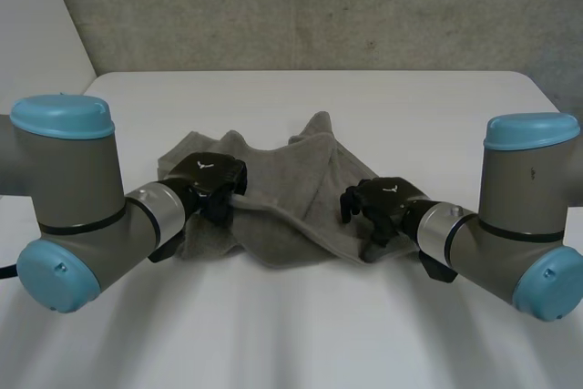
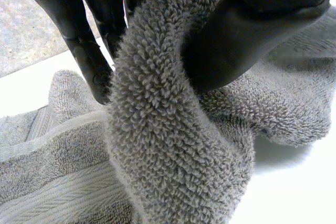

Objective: Fold the towel.

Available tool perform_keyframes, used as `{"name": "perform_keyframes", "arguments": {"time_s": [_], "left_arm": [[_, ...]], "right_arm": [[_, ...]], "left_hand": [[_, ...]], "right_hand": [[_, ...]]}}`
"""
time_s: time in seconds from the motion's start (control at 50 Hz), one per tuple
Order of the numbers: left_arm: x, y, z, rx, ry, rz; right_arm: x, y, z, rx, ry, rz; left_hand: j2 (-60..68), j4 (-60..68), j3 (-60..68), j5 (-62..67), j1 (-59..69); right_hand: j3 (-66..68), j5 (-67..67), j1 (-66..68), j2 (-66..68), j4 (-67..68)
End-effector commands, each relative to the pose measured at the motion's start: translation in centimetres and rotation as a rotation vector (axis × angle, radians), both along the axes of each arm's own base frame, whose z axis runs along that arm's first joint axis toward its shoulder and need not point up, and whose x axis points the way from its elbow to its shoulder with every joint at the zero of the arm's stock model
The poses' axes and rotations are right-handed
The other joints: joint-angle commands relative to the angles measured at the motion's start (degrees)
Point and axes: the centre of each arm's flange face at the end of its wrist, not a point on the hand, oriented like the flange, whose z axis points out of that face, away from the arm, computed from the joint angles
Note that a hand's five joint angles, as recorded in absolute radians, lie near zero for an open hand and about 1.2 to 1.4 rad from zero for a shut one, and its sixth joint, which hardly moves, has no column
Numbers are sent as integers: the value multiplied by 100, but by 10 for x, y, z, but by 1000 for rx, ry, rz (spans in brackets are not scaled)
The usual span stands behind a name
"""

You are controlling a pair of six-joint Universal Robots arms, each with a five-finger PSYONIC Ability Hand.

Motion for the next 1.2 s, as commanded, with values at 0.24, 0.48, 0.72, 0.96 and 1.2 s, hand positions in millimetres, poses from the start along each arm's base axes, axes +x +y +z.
{"name": "perform_keyframes", "arguments": {"time_s": [0.24, 0.48, 0.72, 0.96, 1.2], "left_arm": [[-1, -1, -2, 3, -1, -3], [-4, -10, -6, -12, 2, 4], [0, -17, 0, -10, 25, 31], [14, -23, 11, 28, 92, 102], [26, 6, 22, 60, 83, 95]], "right_arm": [[1, 23, 7, 20, -1, 15], [0, 39, 17, 9, -11, 34], [-2, 40, 5, 1, 0, 40], [3, 21, -17, -71, -2, 43], [-1, 28, 35, -180, -56, 42]], "left_hand": [[477, 272, 427, 409, 706], [477, 272, 427, 409, 706], [477, 272, 427, 409, 706], [477, 272, 427, 409, 706], [477, 272, 427, 409, 706]], "right_hand": [[-567, -412, -537, -618, -553], [-719, -564, -689, -770, -705], [-534, -379, -504, -585, -520], [2266, 2422, 2296, 2215, 2280], [4372, 4527, 4401, 4321, 4386]]}}
